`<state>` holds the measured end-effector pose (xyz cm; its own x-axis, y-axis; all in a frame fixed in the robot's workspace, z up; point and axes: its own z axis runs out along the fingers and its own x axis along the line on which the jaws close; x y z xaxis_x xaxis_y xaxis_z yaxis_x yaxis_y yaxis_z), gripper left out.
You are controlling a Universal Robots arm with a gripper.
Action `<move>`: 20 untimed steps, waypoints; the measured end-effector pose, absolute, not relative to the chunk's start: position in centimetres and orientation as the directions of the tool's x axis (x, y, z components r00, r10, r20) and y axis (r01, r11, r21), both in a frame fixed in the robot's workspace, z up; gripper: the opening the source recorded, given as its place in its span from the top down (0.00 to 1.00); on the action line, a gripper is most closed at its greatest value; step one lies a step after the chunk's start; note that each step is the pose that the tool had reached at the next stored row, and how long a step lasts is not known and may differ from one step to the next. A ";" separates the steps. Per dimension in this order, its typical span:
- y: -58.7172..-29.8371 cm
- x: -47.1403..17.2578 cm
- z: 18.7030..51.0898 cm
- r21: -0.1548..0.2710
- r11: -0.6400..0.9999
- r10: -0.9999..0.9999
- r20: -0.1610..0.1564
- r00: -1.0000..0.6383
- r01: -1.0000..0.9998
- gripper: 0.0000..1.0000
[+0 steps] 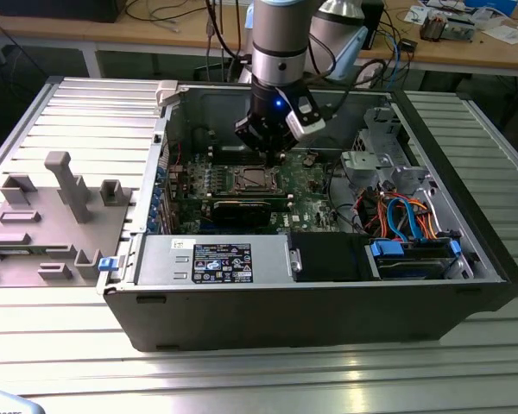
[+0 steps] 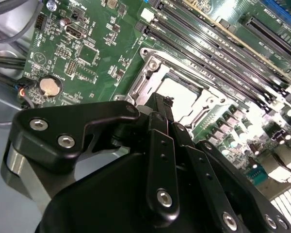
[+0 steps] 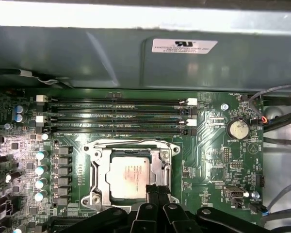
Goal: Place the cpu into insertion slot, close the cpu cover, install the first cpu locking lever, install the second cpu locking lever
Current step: 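Install the first cpu locking lever, then install the second cpu locking lever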
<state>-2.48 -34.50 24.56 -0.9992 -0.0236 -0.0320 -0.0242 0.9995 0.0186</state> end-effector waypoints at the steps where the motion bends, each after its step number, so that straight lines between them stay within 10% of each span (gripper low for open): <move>1: -34.5 -2.5 24.7 0.019 1.000 -0.024 -0.032 -0.999 -0.024 0.89; 20: -34.6 -2.5 26.0 0.018 1.000 -0.024 -0.032 -0.999 -0.024 0.89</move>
